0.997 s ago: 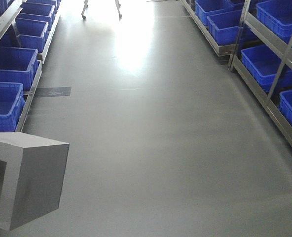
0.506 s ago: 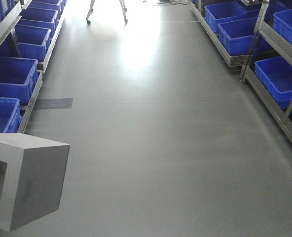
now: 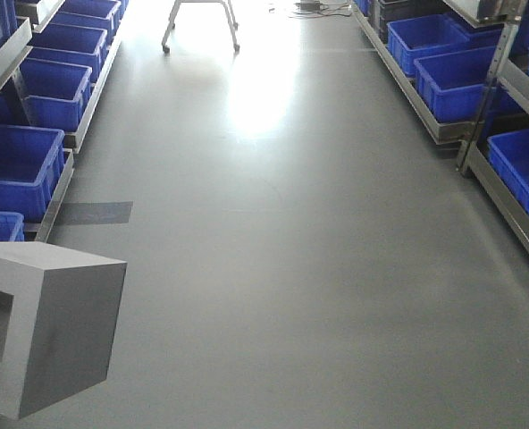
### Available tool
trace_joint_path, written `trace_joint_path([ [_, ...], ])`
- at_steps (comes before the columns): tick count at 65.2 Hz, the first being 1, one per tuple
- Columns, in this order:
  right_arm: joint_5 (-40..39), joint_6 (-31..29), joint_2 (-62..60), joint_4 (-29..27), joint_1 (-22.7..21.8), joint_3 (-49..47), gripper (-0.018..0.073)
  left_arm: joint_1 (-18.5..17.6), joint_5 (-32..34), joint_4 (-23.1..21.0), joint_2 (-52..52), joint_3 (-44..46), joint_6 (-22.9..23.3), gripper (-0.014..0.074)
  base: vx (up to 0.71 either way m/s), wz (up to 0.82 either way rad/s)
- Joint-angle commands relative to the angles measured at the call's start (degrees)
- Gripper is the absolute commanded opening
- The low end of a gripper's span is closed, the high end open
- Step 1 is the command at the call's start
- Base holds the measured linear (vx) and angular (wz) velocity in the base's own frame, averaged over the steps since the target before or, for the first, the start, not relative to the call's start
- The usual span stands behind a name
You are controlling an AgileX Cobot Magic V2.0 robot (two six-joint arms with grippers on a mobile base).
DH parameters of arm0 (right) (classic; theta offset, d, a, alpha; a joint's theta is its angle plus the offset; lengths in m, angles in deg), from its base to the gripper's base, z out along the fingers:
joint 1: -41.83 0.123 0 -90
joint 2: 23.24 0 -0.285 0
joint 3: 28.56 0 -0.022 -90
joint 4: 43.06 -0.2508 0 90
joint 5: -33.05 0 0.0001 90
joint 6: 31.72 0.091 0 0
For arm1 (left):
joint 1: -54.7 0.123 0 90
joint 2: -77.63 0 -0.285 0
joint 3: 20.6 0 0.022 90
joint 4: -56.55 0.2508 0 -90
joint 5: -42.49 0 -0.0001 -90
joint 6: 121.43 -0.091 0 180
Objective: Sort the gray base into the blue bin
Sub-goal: 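Drive down the aisle and turn toward the blue bin rack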
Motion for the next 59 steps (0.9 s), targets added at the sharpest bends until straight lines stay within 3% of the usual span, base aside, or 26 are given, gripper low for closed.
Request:
trace_joint_path([
  [1, -4.17, -0.70, 1.03, 0.47, -0.13, 0.12, -0.0005, 0.07, 5.95, -1.03, -0.53, 1.95, 0.38, -0.0006, 0.40, 0.08],
  [59, -4.17, -0.70, 1.03, 0.47, -0.13, 0.12, -0.0005, 0.07, 5.95, -1.03, -0.53, 1.95, 0.38, -0.0006, 0.41, 0.05],
])
